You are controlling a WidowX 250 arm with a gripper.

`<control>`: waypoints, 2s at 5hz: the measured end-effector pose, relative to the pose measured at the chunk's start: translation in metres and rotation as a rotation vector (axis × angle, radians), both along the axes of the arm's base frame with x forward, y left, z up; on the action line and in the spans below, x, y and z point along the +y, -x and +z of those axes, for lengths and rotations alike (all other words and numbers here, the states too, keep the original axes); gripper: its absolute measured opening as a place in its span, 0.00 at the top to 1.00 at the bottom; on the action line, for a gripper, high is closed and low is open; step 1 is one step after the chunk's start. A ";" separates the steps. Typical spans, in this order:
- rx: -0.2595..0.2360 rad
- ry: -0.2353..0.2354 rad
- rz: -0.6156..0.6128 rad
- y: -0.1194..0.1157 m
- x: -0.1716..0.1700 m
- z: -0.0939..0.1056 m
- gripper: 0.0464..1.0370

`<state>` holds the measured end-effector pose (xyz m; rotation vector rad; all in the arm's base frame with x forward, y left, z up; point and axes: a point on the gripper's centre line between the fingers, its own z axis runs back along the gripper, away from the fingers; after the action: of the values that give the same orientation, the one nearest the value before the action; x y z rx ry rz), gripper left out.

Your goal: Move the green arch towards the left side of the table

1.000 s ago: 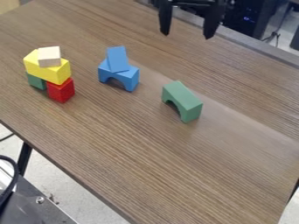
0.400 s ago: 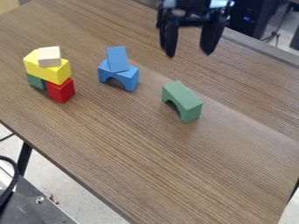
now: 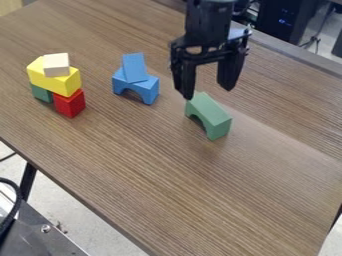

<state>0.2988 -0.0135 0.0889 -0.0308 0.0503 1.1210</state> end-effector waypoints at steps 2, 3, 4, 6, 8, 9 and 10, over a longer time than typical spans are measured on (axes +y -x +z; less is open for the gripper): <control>-0.085 0.008 0.018 -0.014 0.000 -0.011 0.04; -0.112 -0.009 0.035 -0.019 0.003 -0.011 0.04; -0.101 0.003 0.078 -0.014 0.010 -0.016 0.04; -0.066 0.037 0.084 -0.015 0.010 -0.036 0.04; -0.041 0.041 0.071 -0.019 0.004 -0.050 0.09; -0.049 0.046 0.075 -0.016 0.004 -0.057 0.38; -0.052 0.037 0.071 -0.010 0.005 -0.057 0.45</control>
<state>0.3084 -0.0087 0.0315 -0.0958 0.0236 1.1898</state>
